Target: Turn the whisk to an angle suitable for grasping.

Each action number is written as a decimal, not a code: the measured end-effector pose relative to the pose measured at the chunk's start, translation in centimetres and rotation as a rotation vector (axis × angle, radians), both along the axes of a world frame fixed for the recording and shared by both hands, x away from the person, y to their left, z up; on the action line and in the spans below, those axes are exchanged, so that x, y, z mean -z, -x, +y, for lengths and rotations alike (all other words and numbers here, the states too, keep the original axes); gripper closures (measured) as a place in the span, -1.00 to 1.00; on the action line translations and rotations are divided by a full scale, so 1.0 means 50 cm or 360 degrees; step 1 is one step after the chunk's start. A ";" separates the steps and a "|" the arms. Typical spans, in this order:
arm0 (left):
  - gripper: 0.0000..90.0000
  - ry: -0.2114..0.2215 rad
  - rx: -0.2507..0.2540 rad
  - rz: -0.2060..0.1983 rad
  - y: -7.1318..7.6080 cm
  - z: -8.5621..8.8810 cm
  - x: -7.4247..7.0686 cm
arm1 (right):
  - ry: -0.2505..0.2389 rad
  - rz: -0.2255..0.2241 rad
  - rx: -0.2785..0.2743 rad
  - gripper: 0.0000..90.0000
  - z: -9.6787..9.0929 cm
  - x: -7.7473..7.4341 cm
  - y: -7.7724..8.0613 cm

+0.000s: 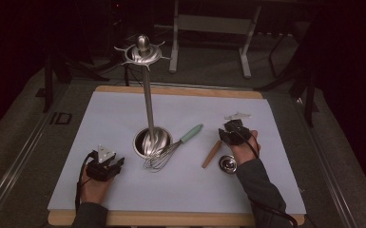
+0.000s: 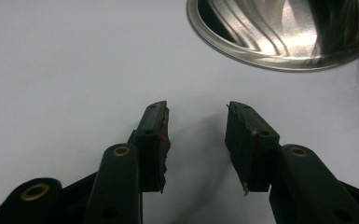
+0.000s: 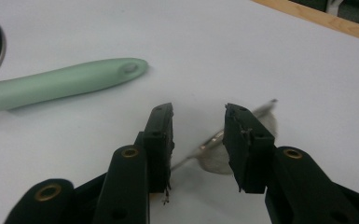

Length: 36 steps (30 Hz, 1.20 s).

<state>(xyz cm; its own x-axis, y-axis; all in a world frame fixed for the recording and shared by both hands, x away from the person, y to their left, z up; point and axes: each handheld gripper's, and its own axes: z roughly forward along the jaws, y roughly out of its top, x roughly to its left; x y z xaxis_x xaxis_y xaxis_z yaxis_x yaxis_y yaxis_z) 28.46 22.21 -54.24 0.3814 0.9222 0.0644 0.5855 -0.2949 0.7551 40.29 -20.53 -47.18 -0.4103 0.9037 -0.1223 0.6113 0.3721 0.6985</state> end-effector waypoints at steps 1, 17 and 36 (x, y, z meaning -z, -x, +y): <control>0.32 0.0001 0.0000 -0.0001 0.000 0.000 0.000 | 0.0013 0.0003 0.0003 0.39 0.003 0.002 -0.002; 0.47 0.0072 0.0153 -0.0121 0.039 -0.031 -0.028 | -0.0120 0.0052 0.0090 0.39 -0.083 0.016 0.020; 0.43 -0.0222 0.0548 -0.0270 0.091 -0.135 -0.037 | -0.0259 -0.0012 0.0041 0.31 -0.121 -0.004 0.072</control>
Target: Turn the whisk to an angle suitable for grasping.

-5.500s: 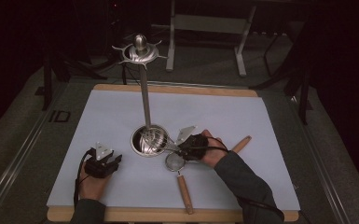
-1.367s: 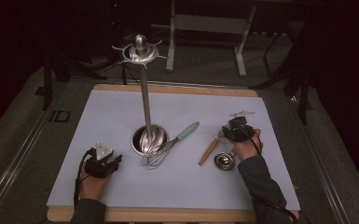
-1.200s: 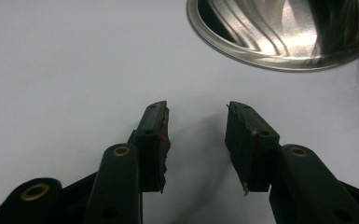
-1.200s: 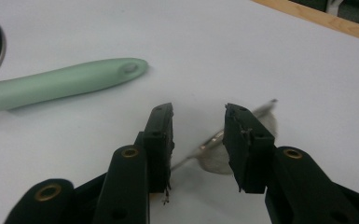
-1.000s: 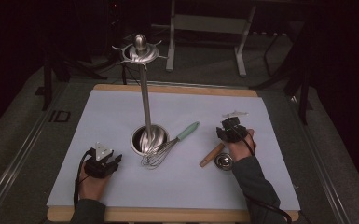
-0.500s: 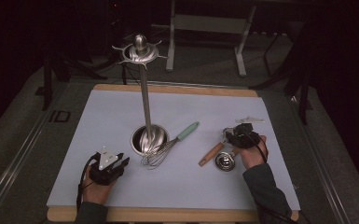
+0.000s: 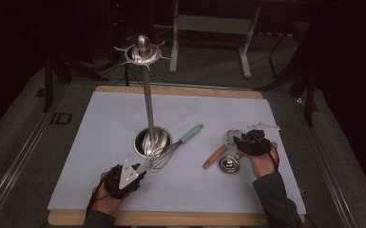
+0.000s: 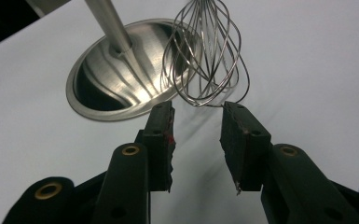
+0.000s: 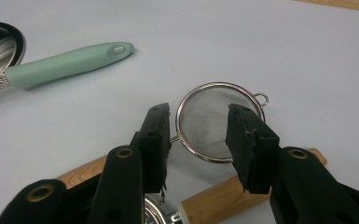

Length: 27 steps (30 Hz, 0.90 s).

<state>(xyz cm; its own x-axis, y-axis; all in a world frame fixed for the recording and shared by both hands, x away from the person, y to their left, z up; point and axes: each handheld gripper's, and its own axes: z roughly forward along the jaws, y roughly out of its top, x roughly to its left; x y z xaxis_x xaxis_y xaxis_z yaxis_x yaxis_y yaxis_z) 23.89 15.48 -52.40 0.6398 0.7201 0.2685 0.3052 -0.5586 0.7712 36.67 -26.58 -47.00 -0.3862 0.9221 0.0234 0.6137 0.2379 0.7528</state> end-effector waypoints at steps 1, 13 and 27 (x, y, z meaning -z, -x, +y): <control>0.43 -0.0012 0.0005 -0.0010 -0.002 -0.002 0.000 | -0.0002 0.0000 -0.0001 0.31 -0.001 0.000 0.000; 0.67 -0.0189 -0.0003 -0.0093 -0.015 -0.037 0.007 | -0.0032 0.0024 0.0010 0.28 -0.008 0.017 0.001; 0.94 -0.0027 0.0102 0.0024 -0.018 -0.067 0.003 | -0.0036 0.0040 0.0011 0.28 -0.013 0.029 0.003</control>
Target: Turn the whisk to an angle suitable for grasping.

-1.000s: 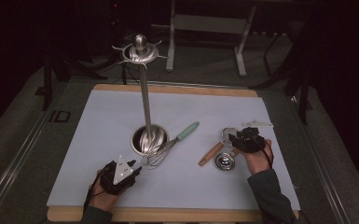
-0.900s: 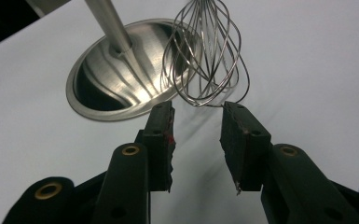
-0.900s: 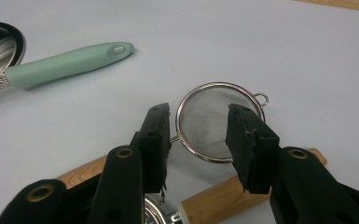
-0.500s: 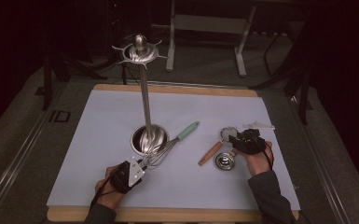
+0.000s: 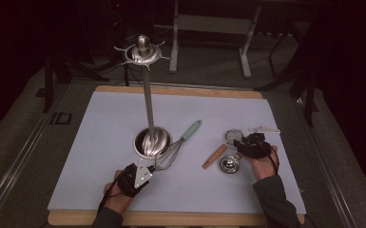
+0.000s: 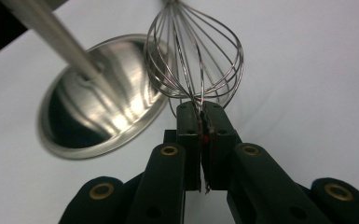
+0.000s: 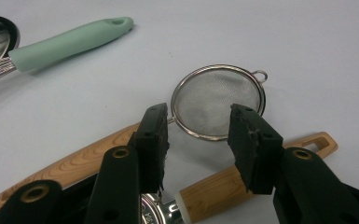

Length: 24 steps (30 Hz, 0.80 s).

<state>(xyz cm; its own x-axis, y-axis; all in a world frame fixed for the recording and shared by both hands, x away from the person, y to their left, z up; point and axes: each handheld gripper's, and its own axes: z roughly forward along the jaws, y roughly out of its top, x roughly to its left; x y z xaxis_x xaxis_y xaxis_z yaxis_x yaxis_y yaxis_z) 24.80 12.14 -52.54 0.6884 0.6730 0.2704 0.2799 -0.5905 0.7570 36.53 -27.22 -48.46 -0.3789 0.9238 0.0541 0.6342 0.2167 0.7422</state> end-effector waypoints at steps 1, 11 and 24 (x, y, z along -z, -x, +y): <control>0.94 0.0004 0.0007 0.0006 0.000 -0.004 0.000 | -0.0001 0.0002 0.0001 0.28 0.000 0.001 0.000; 0.94 0.0022 0.0041 0.0035 0.002 -0.010 -0.002 | -0.0003 0.0011 0.0006 0.28 -0.004 0.008 0.003; 0.91 0.0194 0.0245 0.0151 0.015 -0.129 0.001 | -0.0018 0.0020 -0.0022 0.27 0.013 0.012 0.004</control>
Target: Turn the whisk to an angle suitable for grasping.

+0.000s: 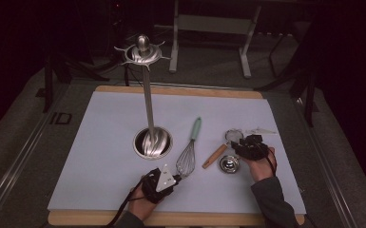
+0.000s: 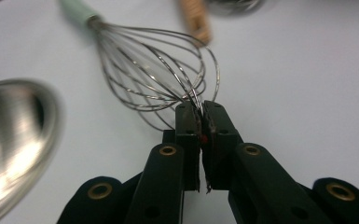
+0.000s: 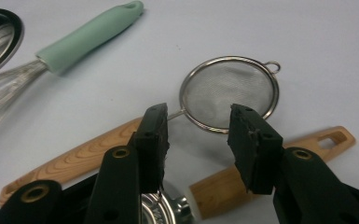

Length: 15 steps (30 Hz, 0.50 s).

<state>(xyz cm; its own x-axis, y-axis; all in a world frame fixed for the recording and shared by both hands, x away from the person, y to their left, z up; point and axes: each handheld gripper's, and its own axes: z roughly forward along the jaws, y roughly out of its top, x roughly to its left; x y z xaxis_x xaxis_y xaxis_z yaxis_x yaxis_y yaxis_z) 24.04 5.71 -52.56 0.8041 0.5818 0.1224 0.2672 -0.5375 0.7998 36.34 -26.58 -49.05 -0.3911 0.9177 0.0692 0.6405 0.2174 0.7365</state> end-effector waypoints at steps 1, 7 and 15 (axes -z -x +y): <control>0.91 0.0015 0.0015 0.0008 0.002 -0.013 0.002 | 0.0000 0.0000 0.0000 0.27 0.000 0.000 0.000; 0.89 0.0010 0.0123 0.0021 0.022 -0.061 0.001 | 0.0000 -0.0011 -0.0058 0.27 0.027 -0.009 -0.005; 0.66 -0.0006 0.0121 -0.0014 0.024 -0.035 0.000 | 0.0000 -0.0019 -0.0121 0.25 0.062 -0.015 -0.010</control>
